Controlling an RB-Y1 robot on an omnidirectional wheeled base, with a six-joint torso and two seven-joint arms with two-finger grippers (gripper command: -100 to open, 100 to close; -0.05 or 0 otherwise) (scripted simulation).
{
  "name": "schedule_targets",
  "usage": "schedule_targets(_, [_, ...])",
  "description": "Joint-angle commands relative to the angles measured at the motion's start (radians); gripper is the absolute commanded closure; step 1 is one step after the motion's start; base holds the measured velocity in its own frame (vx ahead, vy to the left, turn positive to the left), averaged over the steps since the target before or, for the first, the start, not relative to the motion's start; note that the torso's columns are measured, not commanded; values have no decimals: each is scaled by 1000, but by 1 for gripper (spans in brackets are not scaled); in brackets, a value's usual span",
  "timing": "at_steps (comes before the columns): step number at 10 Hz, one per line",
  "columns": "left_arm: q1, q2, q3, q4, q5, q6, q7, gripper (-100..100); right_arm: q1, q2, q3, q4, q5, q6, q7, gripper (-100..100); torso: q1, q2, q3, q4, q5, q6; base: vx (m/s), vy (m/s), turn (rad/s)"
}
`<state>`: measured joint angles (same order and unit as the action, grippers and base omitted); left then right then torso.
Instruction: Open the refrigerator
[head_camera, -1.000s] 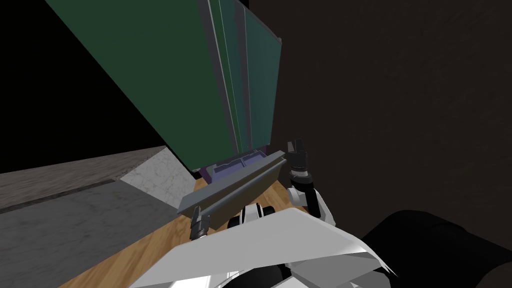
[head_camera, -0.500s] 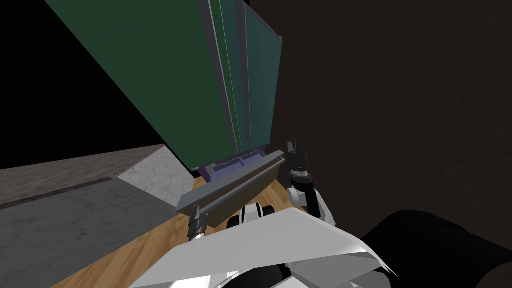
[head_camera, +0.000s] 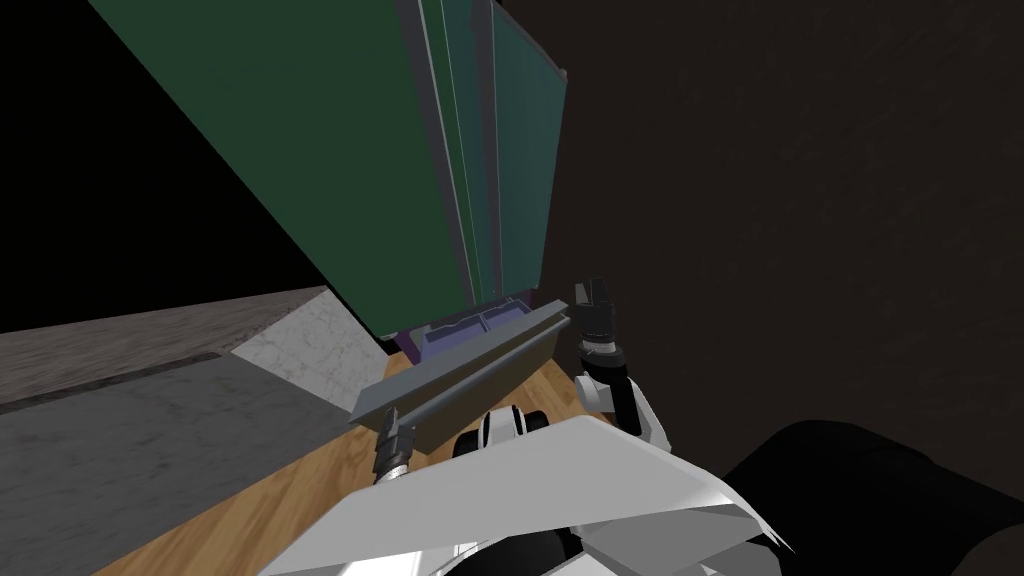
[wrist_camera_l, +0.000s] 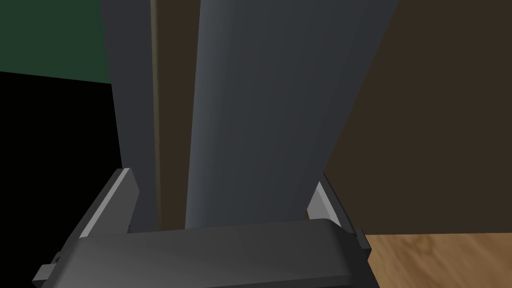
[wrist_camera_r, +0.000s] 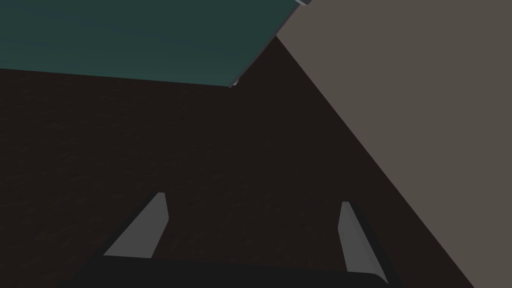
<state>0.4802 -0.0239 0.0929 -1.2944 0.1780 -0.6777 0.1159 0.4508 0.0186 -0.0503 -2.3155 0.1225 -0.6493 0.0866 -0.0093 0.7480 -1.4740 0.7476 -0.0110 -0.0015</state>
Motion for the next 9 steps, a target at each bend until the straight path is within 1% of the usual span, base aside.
schedule_targets(1, [-2,2,4,-56,1,20,-2,-100,0,0,0,0,0,0,0,0,-2,2,1,2,-2,0,-14,-13,6])
schedule_targets(2, [7,3,6,-90,1,51,-3,-100,0,0,0,0,0,0,0,0,-3,3,1,3,-3,0,-21,-12,8])
schedule_targets(3, [7,3,6,-95,1,51,-3,-100,0,0,0,0,0,0,0,0,-5,5,2,4,-4,1,-16,-13,-1])
schedule_targets(4, [24,-5,1,-78,-1,75,-9,-100,0,0,0,0,0,0,0,0,-6,6,2,5,-5,0,0,0,0])
schedule_targets(5, [27,-5,0,-74,-1,82,-9,0,0,0,0,0,0,0,0,0,-4,3,2,1,-1,0,0,0,0])
schedule_targets(9, [36,-7,-1,-57,-1,97,-10,0,0,0,0,0,0,0,0,0,7,-8,-2,-7,8,1,0,0,0])
